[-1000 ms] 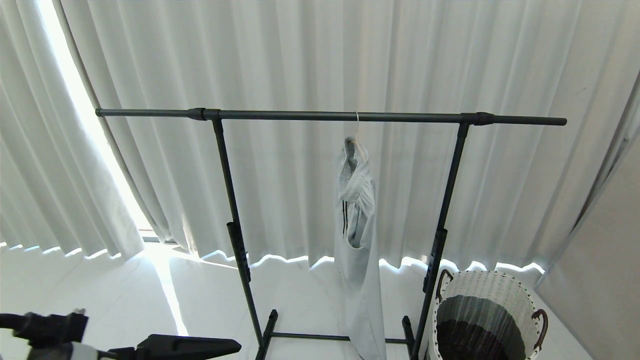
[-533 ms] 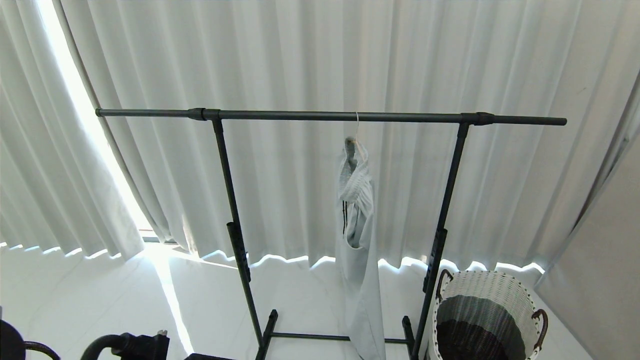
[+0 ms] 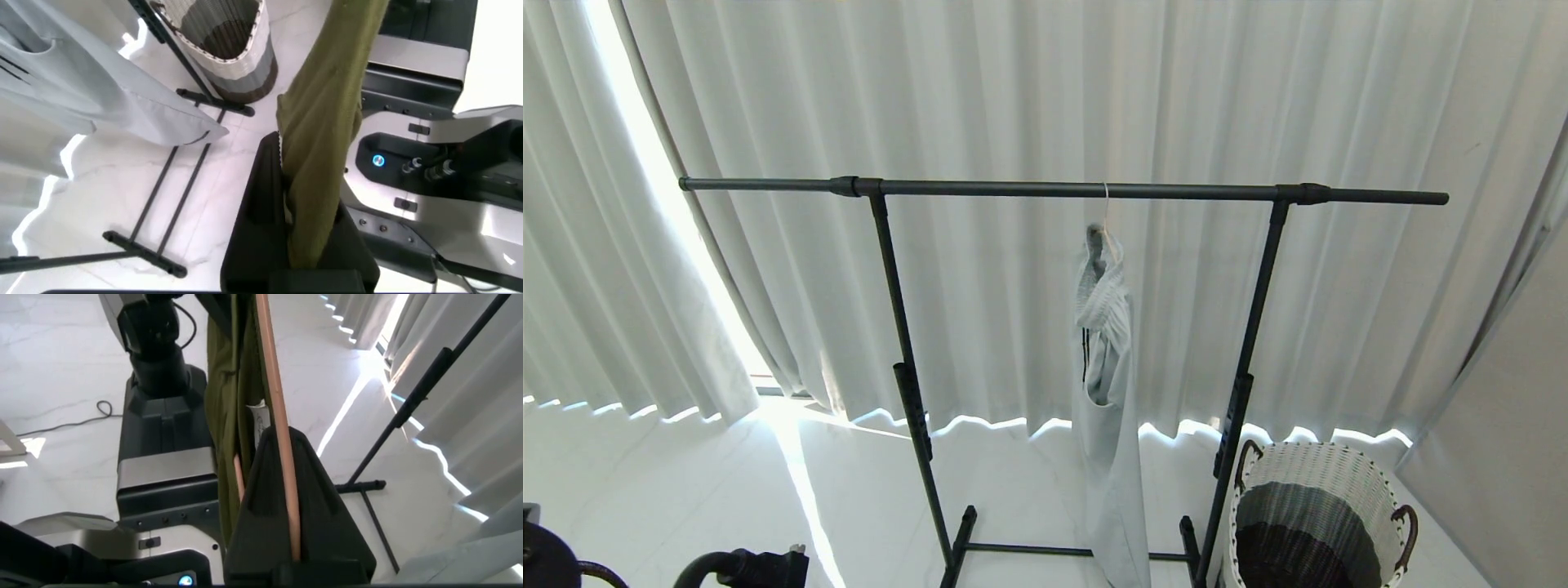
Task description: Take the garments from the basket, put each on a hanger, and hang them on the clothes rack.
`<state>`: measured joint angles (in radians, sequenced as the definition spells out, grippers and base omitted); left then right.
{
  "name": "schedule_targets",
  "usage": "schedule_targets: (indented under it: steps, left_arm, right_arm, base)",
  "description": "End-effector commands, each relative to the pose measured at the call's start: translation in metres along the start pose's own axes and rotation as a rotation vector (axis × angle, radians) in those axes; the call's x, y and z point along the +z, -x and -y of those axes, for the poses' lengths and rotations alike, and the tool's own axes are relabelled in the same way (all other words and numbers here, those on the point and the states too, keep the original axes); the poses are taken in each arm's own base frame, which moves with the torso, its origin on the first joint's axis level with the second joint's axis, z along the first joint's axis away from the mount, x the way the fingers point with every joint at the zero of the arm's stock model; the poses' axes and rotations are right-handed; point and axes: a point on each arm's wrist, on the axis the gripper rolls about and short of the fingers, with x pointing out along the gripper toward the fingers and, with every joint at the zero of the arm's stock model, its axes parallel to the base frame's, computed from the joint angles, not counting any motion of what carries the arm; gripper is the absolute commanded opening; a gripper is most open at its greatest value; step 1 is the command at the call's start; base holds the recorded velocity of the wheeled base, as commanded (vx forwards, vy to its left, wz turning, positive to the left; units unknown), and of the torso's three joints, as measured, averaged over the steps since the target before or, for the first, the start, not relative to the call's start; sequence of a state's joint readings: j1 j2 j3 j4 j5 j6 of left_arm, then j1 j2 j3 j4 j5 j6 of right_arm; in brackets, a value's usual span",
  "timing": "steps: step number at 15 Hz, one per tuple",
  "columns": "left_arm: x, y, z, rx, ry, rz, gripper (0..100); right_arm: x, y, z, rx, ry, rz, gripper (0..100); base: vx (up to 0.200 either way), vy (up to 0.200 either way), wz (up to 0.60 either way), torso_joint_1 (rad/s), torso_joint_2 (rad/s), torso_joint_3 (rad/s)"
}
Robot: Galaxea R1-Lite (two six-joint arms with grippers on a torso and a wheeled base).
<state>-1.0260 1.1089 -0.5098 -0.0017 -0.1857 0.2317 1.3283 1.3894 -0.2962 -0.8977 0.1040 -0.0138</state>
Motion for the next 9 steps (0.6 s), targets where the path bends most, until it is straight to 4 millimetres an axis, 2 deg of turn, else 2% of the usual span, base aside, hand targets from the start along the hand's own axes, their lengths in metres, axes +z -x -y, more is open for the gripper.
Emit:
schedule_targets:
  steps: [1,5,9]
  left_arm:
    - [-0.002,-0.001,0.000,0.004,0.003,-0.009,0]
    - [-0.007,-0.001,-0.001,0.076,0.003,-0.037,0]
    - [-0.018,0.000,-0.004,0.294,0.000,-0.118,0]
  right_arm:
    - [-0.001,0.000,0.000,0.000,0.001,-0.001,100]
    - [0.001,0.001,0.003,-0.026,0.001,0.005,100]
    - [0.002,0.001,0.018,-0.130,-0.012,0.009,100]
  base:
    - [0.000,0.000,0.00,0.000,0.00,0.000]
    - [0.000,0.000,0.00,0.000,0.00,0.000]
    - [0.000,0.000,0.00,0.000,0.00,0.000]
